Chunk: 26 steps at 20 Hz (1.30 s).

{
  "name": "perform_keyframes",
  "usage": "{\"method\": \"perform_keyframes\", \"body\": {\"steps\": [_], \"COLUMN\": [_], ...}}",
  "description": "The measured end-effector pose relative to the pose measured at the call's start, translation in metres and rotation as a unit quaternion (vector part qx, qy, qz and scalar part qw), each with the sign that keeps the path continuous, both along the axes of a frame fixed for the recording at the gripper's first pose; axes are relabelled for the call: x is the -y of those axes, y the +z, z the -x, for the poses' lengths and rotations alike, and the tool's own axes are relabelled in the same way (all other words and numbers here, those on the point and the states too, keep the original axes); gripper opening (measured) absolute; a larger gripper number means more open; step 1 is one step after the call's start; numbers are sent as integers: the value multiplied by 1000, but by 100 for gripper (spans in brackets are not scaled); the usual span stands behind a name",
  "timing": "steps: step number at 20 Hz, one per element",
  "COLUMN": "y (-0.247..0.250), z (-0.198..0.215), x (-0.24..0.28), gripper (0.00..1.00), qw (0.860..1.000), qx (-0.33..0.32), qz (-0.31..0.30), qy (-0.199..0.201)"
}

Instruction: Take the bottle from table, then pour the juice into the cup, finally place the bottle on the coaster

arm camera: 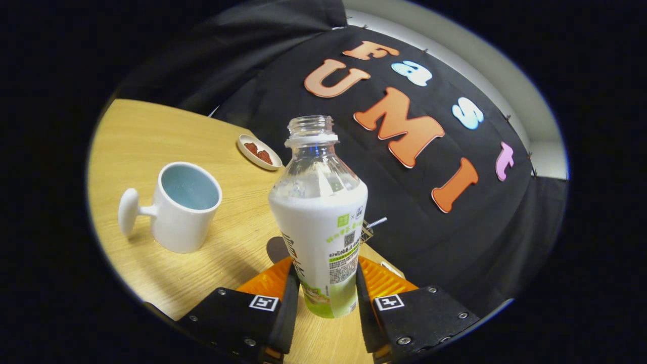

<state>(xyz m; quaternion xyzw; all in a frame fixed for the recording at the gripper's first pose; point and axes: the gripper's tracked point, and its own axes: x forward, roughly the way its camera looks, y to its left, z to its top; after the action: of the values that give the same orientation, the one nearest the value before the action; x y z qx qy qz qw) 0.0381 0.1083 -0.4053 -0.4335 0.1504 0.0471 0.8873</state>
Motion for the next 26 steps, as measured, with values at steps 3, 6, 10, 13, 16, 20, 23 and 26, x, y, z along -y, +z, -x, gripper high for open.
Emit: {"method": "perform_keyframes", "body": {"steps": [3,6,10,13,16,20,23,26], "y": [6,2,-5,-8,-6,0,5,8], "z": [-5,-11,-18,-23,-28,-36,-41,-46], "x": [-7,-15,-21,-19,-19,-24,-26,-27], "gripper": [54,54,54,54,54,54,54,54], "qw": [997,995,986,978,971,956,946,938], "qx": [18,18,16,16,26,47,58,66], "qz": [63,91,151,188,219,269,298,317], "qy": [31,48,73,85,90,106,115,119]}}
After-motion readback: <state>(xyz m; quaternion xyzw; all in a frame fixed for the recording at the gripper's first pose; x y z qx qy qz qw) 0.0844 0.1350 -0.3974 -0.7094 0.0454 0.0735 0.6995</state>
